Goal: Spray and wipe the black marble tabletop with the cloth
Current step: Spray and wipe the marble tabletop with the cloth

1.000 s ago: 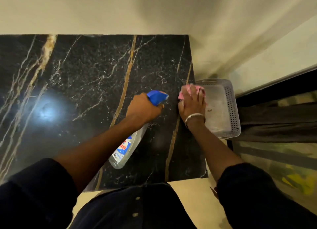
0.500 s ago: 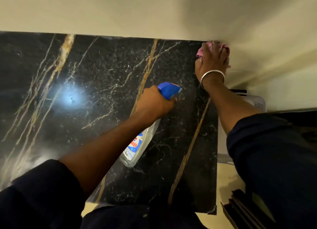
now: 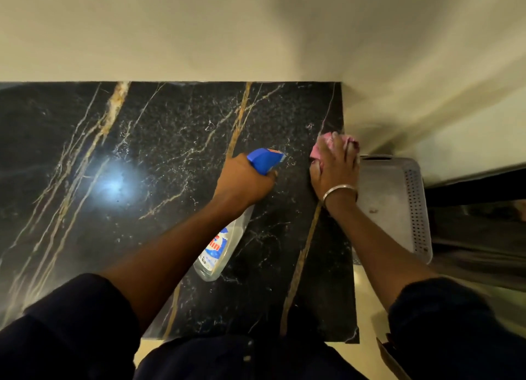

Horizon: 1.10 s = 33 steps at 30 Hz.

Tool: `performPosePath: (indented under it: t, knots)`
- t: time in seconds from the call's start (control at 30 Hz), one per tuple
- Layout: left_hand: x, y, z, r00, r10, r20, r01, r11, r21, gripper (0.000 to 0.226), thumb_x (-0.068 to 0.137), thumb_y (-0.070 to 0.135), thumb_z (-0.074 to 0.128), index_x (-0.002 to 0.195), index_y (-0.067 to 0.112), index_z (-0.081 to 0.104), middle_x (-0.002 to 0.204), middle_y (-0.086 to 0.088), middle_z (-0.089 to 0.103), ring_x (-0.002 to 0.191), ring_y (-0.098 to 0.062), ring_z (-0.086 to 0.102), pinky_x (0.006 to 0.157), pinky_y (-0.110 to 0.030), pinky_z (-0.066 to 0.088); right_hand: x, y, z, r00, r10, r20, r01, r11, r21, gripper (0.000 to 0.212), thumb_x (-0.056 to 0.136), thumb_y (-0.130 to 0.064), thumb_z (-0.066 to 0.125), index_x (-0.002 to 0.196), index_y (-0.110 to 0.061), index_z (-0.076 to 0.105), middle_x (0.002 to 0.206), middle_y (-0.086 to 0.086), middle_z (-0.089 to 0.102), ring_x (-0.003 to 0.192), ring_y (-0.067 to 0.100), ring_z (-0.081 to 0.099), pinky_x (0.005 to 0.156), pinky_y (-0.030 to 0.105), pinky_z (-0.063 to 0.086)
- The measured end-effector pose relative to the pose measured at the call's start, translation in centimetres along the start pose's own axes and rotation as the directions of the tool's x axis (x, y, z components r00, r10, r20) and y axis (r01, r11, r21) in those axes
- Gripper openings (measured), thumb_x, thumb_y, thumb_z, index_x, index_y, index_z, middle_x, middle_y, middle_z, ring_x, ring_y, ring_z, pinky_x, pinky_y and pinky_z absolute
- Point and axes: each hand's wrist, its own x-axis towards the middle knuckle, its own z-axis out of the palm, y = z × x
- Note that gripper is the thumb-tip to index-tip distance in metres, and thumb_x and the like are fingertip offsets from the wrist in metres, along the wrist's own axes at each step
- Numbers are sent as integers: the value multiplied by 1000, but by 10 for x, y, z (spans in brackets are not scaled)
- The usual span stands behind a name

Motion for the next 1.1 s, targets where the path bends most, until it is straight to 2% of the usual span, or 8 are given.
performPosePath:
  t: [0.13,0.23,0.33,0.5,0.67,0.8,0.9,1.1]
  knots:
    - [-7,-3,5,999,29,-12,-29,999,37,23,78,32,72,91,16,61,72,-2,64,62,-12,61,55,-24,50,-75,9,14,1000,4,-15,-4,1000,6,66,88,-43,37,152,-29,27,161,10,21,143,44,18,115,60,21]
    - [-10,-4,8,1000,17,-6,-17,999,29,21,78,29,72,90,16,60,70,2,60,60,-8,58,53,-19,42,-115,14,19,1000,-4,-10,4,1000,-2,69,87,-43,35,153,-28,24,160,10,21,143,44,18,115,61,22]
    - [-9,-4,8,1000,16,12,-16,1000,15,18,80,26,72,89,18,58,71,4,59,61,-7,57,53,-17,41,-119,13,18,999,23,-39,-21,998,58,74,86,-41,35,153,-17,20,157,15,28,142,42,22,114,60,25]
    - [0,-4,3,1000,20,13,-20,1000,11,18,80,26,70,90,15,60,73,-2,63,62,-9,60,54,-22,46,-51,8,9,993,84,-88,-65,978,198,73,87,-36,43,151,-9,22,152,23,33,143,41,22,116,55,23]
    - [23,-3,-8,999,-49,-21,49,999,0,24,79,27,70,98,15,60,78,0,64,66,-9,61,57,-23,50,64,-8,-7,978,28,-208,3,989,147,57,86,-28,50,137,-6,40,146,22,39,136,41,33,113,54,29]
    - [39,-1,-22,997,-46,-63,46,999,-6,26,78,29,71,99,17,60,76,2,62,64,-8,60,57,-22,47,132,-26,-15,978,56,-200,-45,997,57,57,87,-27,52,138,-5,42,145,23,40,136,43,32,115,55,22]
    - [48,-1,-35,996,-33,-86,34,999,6,25,78,28,71,98,17,60,75,3,62,65,-9,60,57,-20,48,146,-37,-15,973,112,-201,-101,993,63,59,88,-27,50,142,-5,40,149,21,38,140,40,29,116,55,17]
    - [61,-11,-61,993,-19,-113,20,1000,4,28,80,28,71,105,19,62,75,7,61,61,-4,58,51,-12,38,145,-59,-9,956,200,-215,-185,979,88,66,87,-29,48,147,-4,33,153,19,33,143,40,24,118,56,11]
